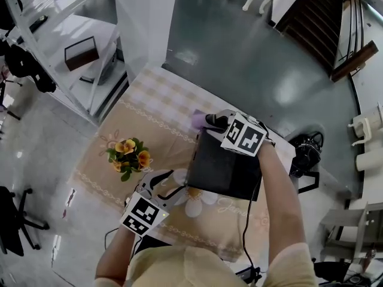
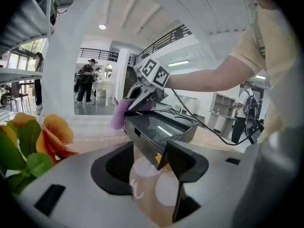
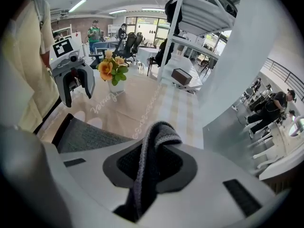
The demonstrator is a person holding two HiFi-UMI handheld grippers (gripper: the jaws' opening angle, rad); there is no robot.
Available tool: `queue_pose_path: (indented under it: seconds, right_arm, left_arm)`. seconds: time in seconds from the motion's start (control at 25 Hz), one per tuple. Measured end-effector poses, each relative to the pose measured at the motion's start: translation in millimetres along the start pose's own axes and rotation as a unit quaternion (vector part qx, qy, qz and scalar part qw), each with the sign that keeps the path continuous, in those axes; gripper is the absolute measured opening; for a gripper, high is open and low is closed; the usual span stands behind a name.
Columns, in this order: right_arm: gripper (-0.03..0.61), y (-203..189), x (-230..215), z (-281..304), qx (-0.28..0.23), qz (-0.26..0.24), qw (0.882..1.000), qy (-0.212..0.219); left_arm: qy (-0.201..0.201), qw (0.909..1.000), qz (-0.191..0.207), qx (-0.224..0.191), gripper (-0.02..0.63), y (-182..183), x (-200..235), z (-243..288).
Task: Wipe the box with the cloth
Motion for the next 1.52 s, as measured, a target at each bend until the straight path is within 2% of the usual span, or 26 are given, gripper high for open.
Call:
queue_pose_path:
  seconds: [0.32, 0.72, 0.88, 1.04, 1.12, 1.32, 1.52]
  right_arm:
    - [0.072, 7.5, -4.2, 4.4, 0.005, -0.005, 1.0, -0.026]
    - [0.072, 18.2, -10.5, 2.7, 0.007, -0.027, 0.995, -0.091]
    - [0.072, 22.2, -19.5, -4.2, 0.01, -0.048, 0.988, -0.144]
    - [0.072, 28.4, -21.8, -8.4, 0.022, -0.094, 0.979, -0.182]
    - [0.072, 32.7, -13.3, -4.1, 0.026, -0.122, 0.977, -0.174]
    - [0.072, 32.9, 25.2, 17.3, 0.079, -0.199, 0.972, -0.098]
    - [0.071, 30.8, 40.0, 22.4, 0.104, -0.202, 0.972, -0.058]
  left_arm:
    - [0.007, 1.0, -0.002, -0.004, 0.233, -1.4, 1.1, -7.5]
    - [0.011, 0.9999, -0.003, -0.008, 0.233, -1.7, 0.3, -11.5]
    - [0.017, 0.9998, -0.005, -0.013, 0.233, -0.3, 1.3, -14.0]
    - [0.019, 0.9997, -0.008, -0.012, 0.232, -1.7, 2.4, -14.2]
    - [0.017, 0.9997, -0.01, -0.013, 0.233, -2.0, 1.6, -13.9]
    - [0.016, 0.9997, -0.004, -0.017, 0.232, 0.2, -1.5, -14.2]
    - [0.017, 0.9998, -0.004, -0.013, 0.232, -2.3, -2.4, -16.2]
Point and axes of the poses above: the fingertips, and each gripper's own axes: z forward along the fingers, x to its left, y out of its top, the point moved 4 cm from there along -z, backward along the fingers, and after that the axes turned 13 degrees about -z, right-handed, at the moved point
